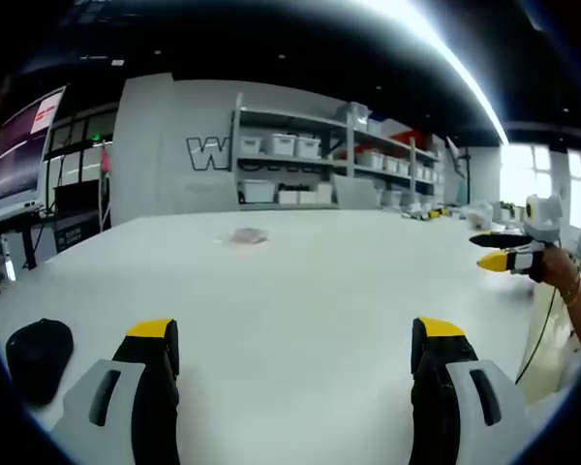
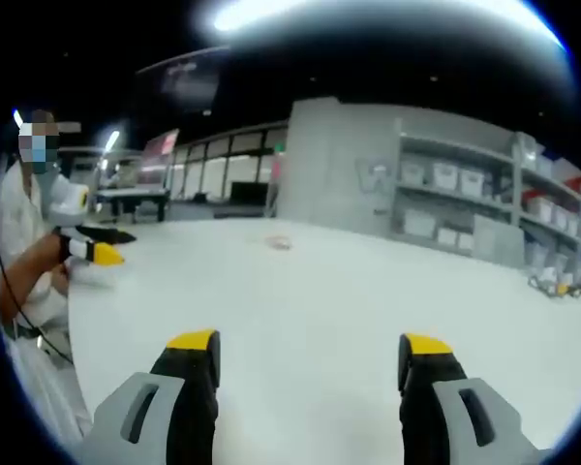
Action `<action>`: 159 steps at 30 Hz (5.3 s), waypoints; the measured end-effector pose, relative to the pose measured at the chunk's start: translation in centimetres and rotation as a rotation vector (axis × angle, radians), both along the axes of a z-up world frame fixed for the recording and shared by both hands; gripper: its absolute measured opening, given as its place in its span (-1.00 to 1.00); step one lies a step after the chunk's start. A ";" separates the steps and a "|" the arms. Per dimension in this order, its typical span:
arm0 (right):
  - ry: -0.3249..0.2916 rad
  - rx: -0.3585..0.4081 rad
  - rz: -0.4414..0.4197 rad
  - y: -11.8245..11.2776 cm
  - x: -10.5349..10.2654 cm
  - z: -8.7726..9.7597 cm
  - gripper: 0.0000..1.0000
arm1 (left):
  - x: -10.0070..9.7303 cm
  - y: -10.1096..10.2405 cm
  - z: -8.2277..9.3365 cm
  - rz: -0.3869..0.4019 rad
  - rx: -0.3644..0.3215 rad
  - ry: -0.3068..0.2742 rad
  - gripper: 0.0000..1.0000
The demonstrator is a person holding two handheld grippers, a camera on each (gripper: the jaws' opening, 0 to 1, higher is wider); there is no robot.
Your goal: Open the resealable bag by pulling the two sides of the seal apart until the entire bag opening is separated and visibly accessible.
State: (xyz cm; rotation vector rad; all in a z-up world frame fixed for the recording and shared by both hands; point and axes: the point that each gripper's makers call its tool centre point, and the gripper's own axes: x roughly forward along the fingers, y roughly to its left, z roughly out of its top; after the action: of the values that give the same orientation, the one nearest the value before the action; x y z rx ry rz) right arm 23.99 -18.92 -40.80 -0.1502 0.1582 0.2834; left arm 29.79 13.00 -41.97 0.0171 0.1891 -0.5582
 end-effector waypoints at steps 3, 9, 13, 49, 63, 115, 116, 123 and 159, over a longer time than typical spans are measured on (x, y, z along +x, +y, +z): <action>0.000 -0.002 0.004 0.1 0.1 0.1 0.51 | 0.0 0.0 0.1 -0.001 0.001 -0.001 0.97; 0.001 -0.002 0.008 0.3 0.2 0.1 0.51 | 0.1 0.0 0.1 -0.003 0.005 0.000 0.97; 0.003 -0.002 0.012 0.4 0.2 0.1 0.51 | 0.2 -0.1 0.0 -0.004 0.008 0.004 0.97; 0.014 -0.009 0.016 0.4 0.9 -0.1 0.50 | 0.7 -0.2 0.1 -0.008 0.006 0.015 0.98; 0.011 -0.016 0.028 0.8 1.1 0.2 0.50 | 0.5 -0.1 0.1 -0.007 0.013 0.018 0.99; 0.014 -0.030 0.070 2.9 3.5 0.8 0.42 | 0.6 0.0 0.1 -0.017 0.013 0.021 0.98; 0.013 -0.029 0.072 3.1 3.6 0.8 0.42 | 0.6 0.0 0.1 -0.017 0.013 0.022 0.98; 0.007 -0.030 0.088 3.8 4.3 1.2 0.41 | 0.6 0.0 0.1 -0.017 0.010 0.023 0.98; -0.012 -0.006 0.130 6.5 8.5 3.3 0.41 | 0.8 0.0 -0.4 -0.020 -0.005 0.033 0.99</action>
State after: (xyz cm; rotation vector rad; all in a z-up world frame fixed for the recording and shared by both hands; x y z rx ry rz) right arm 32.53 -12.41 -37.46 -0.1689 0.1373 0.4117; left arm 30.63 12.96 -42.33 0.0050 0.2202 -0.5790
